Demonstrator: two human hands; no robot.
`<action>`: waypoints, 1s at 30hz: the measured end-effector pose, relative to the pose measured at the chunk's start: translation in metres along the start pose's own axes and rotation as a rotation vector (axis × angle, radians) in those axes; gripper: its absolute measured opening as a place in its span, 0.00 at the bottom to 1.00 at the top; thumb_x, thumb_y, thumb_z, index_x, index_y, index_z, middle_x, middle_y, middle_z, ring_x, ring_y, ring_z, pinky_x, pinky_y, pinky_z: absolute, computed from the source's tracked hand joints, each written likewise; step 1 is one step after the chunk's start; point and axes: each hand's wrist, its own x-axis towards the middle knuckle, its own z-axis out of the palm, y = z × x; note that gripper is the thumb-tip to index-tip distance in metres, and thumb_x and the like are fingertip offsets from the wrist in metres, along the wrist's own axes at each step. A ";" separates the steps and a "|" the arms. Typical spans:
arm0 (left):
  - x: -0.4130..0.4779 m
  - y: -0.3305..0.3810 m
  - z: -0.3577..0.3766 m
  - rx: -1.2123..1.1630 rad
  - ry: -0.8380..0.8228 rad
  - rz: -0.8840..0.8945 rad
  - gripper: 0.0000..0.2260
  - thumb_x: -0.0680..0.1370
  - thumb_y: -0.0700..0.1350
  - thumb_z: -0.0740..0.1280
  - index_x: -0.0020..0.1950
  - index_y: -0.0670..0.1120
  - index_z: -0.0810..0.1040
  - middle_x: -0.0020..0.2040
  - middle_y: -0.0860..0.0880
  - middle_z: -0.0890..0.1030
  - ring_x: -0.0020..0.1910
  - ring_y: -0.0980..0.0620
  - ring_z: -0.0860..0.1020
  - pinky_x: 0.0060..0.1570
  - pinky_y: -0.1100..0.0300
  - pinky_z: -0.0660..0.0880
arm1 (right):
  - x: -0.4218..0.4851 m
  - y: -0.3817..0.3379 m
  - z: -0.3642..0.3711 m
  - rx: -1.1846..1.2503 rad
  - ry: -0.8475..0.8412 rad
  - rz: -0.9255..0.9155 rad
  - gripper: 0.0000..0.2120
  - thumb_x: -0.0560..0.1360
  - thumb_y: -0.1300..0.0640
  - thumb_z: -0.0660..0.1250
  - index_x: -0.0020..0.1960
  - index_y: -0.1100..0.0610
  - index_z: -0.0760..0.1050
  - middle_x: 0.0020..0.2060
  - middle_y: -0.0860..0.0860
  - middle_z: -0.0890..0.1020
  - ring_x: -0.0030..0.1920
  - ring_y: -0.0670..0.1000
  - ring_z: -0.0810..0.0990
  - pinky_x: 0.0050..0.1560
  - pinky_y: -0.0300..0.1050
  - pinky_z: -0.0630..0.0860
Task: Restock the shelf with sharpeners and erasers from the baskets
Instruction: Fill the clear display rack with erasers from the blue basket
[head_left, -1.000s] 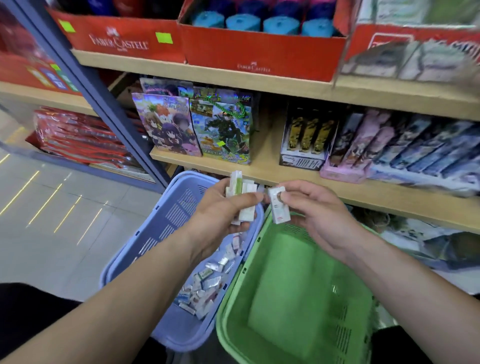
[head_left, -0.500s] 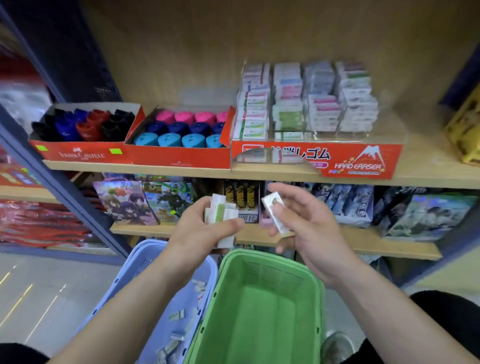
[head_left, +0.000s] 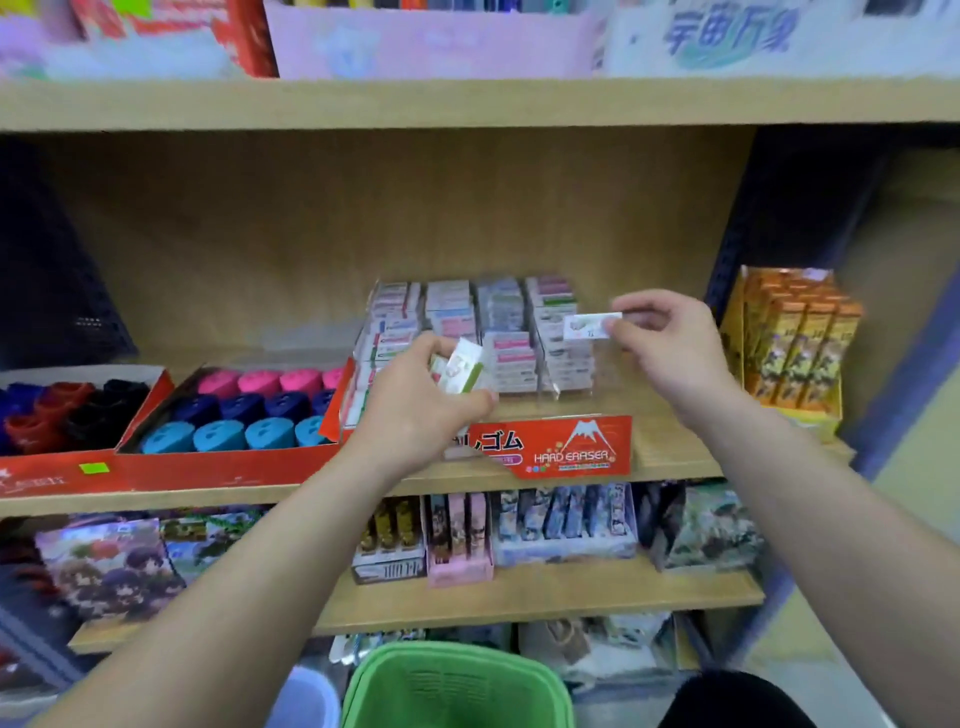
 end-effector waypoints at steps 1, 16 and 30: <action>0.009 0.000 0.000 0.016 0.016 0.004 0.16 0.74 0.46 0.77 0.55 0.51 0.73 0.43 0.59 0.77 0.33 0.62 0.76 0.29 0.72 0.70 | 0.013 0.001 0.005 -0.081 0.009 -0.034 0.06 0.76 0.59 0.73 0.51 0.50 0.81 0.42 0.46 0.83 0.40 0.43 0.81 0.32 0.31 0.74; 0.044 -0.033 0.001 -0.207 0.034 -0.029 0.21 0.74 0.45 0.77 0.60 0.53 0.70 0.47 0.55 0.78 0.36 0.59 0.74 0.26 0.74 0.69 | 0.079 0.044 0.037 -0.539 -0.056 -0.137 0.08 0.73 0.51 0.76 0.39 0.47 0.79 0.42 0.46 0.82 0.45 0.48 0.80 0.43 0.45 0.73; 0.037 -0.032 -0.002 -0.245 0.057 0.006 0.19 0.71 0.47 0.80 0.57 0.50 0.76 0.48 0.52 0.82 0.42 0.59 0.79 0.37 0.65 0.72 | -0.004 -0.029 0.081 0.078 -0.657 -0.101 0.08 0.79 0.59 0.69 0.57 0.52 0.82 0.46 0.53 0.86 0.43 0.50 0.83 0.48 0.49 0.82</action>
